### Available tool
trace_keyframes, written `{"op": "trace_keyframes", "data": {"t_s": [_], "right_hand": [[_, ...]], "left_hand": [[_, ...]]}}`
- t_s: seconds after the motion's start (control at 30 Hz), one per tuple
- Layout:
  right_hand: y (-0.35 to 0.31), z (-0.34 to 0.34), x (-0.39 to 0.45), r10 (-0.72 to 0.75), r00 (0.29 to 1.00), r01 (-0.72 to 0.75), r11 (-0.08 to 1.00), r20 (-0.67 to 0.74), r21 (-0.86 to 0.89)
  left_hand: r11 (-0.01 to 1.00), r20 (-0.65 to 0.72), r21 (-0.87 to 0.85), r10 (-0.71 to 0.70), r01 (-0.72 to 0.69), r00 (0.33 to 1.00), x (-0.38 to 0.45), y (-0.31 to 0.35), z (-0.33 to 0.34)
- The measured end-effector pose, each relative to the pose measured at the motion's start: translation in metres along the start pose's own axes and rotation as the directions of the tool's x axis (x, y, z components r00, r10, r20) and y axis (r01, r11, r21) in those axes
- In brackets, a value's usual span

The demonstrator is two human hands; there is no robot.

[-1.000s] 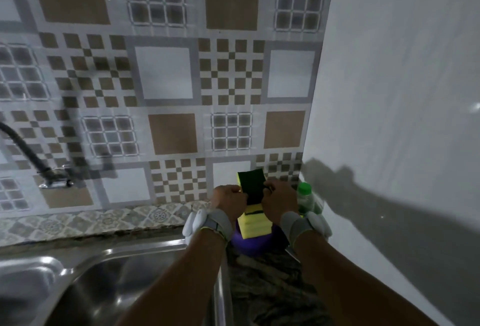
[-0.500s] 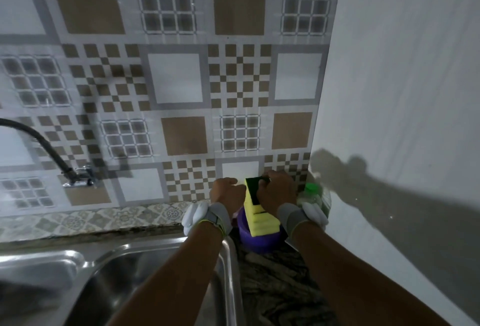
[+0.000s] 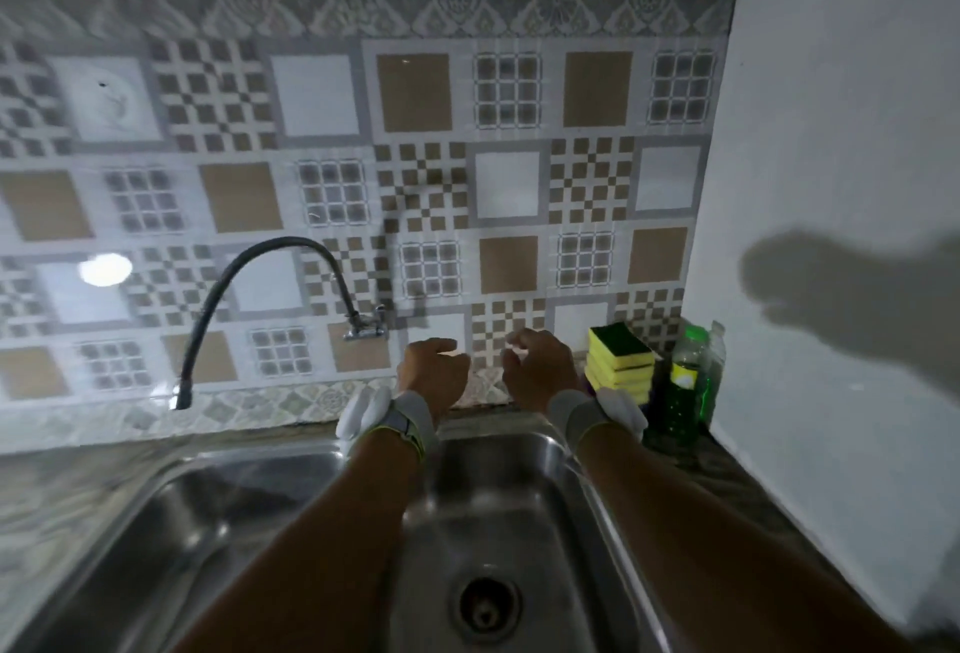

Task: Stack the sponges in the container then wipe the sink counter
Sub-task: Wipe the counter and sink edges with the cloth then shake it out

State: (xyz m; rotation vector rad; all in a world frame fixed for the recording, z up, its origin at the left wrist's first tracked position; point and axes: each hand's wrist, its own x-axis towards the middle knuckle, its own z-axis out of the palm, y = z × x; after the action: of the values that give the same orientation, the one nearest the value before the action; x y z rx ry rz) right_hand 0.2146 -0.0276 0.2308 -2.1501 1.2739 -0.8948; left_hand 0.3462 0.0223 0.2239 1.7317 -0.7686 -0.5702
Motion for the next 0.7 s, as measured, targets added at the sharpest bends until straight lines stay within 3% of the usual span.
{"op": "trace_keyframes", "data": {"t_s": [0.2, 0.33, 0.53, 0.63, 0.7], "right_hand": [[-0.07, 0.046, -0.107, 0.005, 1.0, -0.004, 1.0, 0.018, -0.024], [-0.086, 0.072, -0.151, 0.027, 0.998, -0.026, 0.999, 0.055, -0.02], [-0.086, 0.115, -0.215, 0.067, 0.984, -0.061, 0.997, 0.163, -0.046], [-0.067, 0.14, -0.25, 0.075, 0.956, -0.03, 0.987, 0.285, -0.159], [-0.047, 0.156, -0.276, 0.144, 0.92, -0.044, 0.962, 0.364, -0.27]], "left_hand": [[0.999, 0.014, 0.038, -0.005, 0.005, 1.0, -0.077, -0.041, -0.117], [0.996, 0.028, 0.092, -0.024, 0.022, 0.999, -0.11, -0.068, -0.153], [0.951, -0.016, 0.305, -0.04, 0.043, 0.999, -0.151, -0.136, -0.186], [0.895, 0.044, 0.446, -0.043, 0.019, 0.998, -0.174, -0.182, -0.193], [0.805, 0.151, 0.591, -0.047, -0.052, 0.987, -0.192, -0.214, -0.193]]}}
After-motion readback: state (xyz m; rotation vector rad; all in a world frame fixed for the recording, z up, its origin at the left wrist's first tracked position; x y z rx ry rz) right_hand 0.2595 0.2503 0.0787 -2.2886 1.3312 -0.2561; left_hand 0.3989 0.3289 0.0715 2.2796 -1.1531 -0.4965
